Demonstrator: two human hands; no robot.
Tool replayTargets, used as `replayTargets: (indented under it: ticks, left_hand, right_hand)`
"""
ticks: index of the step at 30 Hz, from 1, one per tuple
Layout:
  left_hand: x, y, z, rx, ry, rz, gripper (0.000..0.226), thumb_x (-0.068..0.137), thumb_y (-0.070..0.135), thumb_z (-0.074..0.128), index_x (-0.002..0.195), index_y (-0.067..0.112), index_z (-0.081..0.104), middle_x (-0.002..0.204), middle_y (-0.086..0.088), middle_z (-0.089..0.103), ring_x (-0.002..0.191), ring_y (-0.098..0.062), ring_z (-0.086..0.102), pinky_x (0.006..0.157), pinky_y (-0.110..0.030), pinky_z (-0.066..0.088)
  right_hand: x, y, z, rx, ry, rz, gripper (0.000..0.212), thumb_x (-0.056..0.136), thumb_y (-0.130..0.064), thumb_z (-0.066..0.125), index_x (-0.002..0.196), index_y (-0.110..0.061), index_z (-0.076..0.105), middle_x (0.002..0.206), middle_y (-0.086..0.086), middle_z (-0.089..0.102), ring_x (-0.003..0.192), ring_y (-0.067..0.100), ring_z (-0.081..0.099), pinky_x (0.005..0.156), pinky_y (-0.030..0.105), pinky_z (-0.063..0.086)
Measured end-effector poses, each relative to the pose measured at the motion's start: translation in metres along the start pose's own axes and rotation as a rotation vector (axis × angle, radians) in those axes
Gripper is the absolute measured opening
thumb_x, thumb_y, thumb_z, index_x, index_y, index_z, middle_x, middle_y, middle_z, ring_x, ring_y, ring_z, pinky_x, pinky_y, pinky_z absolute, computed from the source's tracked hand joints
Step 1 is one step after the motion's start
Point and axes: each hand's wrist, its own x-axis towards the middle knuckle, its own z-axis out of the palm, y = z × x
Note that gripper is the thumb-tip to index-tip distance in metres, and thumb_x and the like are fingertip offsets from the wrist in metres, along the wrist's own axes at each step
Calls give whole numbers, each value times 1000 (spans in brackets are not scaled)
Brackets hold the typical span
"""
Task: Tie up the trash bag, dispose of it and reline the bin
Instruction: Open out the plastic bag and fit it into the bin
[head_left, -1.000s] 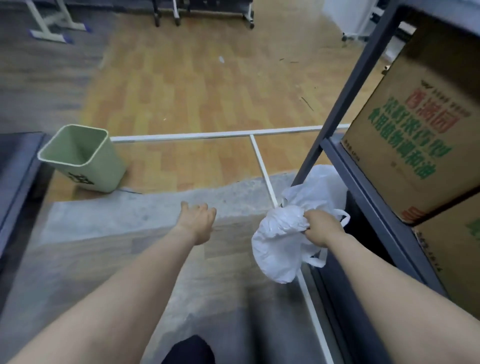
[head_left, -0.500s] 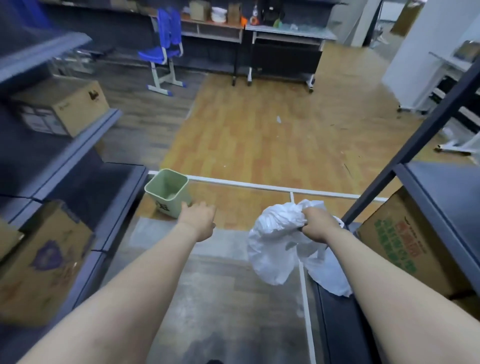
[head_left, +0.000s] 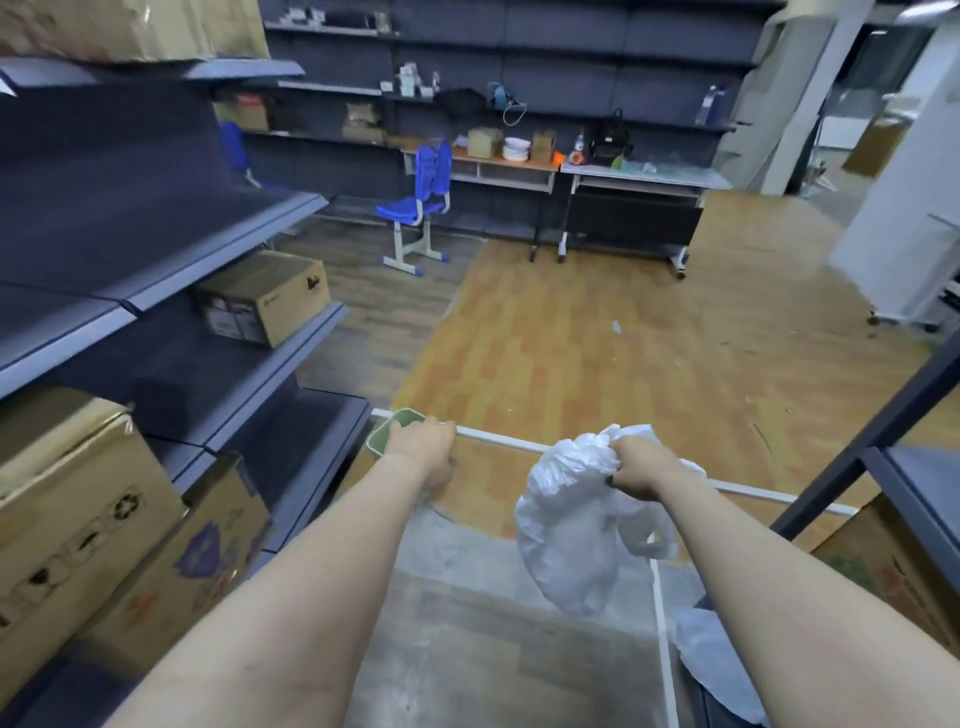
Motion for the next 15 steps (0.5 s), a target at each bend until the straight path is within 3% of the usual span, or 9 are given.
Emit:
replayTargets:
  ticks: [4,8,15]
  left_hand:
    - [21,-42,-3,-51,14,-21,35,94,28,45,125,11,44,130,-11,49,120,-30,48,99,-46,33]
    - [38,-76,-1,-44,-9,-35,40,94,28,46,131,13,42,133,-10,47,121,-30,48,103,-48,29]
    - [63,-117,11,17,-85,-70,40,91,16,42,130,11,41,128,-11,48,117,-30,50,106,-49,28]
  right_hand:
    - [25,-38,-12,-42,25,-25,26,86,-10,48,109,-6,58,91,6,58,83,23,54,69,26,37]
    - [55,-70,-8,-37,20,-59,25,85,-13,49,107,-6,58,91,7,59,86,24,56,69,26,38]
    - [95,-114,5,-89,-10,-134,5,89,-18,47,88,-13,47,65,-4,39,82,23,46,69,26,34]
